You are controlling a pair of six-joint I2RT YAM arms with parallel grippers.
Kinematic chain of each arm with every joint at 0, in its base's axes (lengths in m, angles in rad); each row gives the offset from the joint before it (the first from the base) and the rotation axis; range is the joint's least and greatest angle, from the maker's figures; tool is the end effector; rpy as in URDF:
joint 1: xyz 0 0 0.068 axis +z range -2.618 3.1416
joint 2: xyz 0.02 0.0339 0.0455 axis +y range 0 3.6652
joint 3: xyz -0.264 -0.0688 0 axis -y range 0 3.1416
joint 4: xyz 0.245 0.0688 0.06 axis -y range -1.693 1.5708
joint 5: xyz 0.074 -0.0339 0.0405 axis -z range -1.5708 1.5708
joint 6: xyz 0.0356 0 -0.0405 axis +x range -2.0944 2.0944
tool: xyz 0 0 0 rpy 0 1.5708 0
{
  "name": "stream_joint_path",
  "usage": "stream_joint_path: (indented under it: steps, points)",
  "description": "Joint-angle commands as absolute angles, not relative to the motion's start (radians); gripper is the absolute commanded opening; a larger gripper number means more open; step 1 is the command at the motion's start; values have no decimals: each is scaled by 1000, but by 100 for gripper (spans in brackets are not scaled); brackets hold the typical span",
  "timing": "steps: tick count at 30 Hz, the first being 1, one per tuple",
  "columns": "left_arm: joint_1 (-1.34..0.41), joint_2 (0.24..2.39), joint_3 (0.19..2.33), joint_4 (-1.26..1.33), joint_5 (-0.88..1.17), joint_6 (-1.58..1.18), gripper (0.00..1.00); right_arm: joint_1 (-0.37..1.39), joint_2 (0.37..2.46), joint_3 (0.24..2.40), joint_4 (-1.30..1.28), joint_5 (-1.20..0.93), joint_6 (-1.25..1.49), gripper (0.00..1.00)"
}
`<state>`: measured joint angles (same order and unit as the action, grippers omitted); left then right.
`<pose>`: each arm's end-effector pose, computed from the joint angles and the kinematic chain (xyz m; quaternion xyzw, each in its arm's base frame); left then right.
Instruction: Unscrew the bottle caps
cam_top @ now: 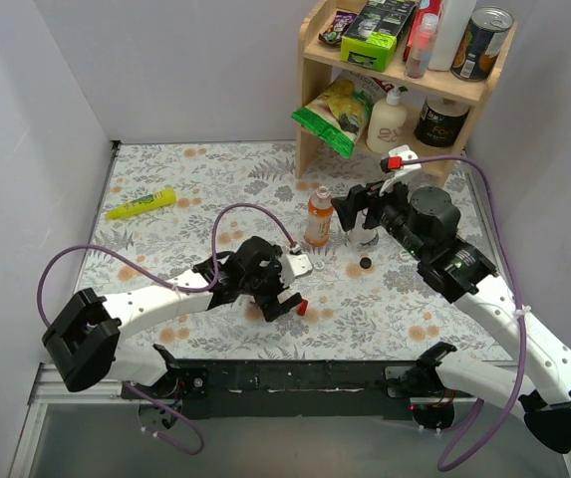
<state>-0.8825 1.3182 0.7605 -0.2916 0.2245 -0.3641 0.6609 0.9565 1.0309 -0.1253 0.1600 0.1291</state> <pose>0.1625 -0.2101 0.2087 0.2765 0.8886 -0.2898 0.2236 0.1746 0.1285 0.4017 -0.1368 0.7116 0.2108 0.6561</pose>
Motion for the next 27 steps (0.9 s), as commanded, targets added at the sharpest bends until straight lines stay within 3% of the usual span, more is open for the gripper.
stream_joint_path:
  steps: [1, 13, 16, 18, 20, 27]
  points:
    - [-905, 1322, 733, -265, 109, -316, 98, 655, 905, 1038, -115, 117, 140, 92]
    - [-966, 1460, 726, -267, -41, -296, 98, 655, 857, 1035, -135, 106, 140, 88]
    - [-979, 1494, 738, -271, -73, -307, 85, 655, 851, 1031, -143, 100, 147, 84]
    - [-988, 1505, 739, -272, -78, -322, 69, 655, 841, 1025, -158, 98, 158, 81]
    - [-996, 1508, 744, -270, -77, -357, 62, 655, 833, 1014, -175, 100, 166, 79]
    - [-1008, 1369, 769, -221, 7, -454, 55, 655, 767, 968, -252, 42, 311, 76]
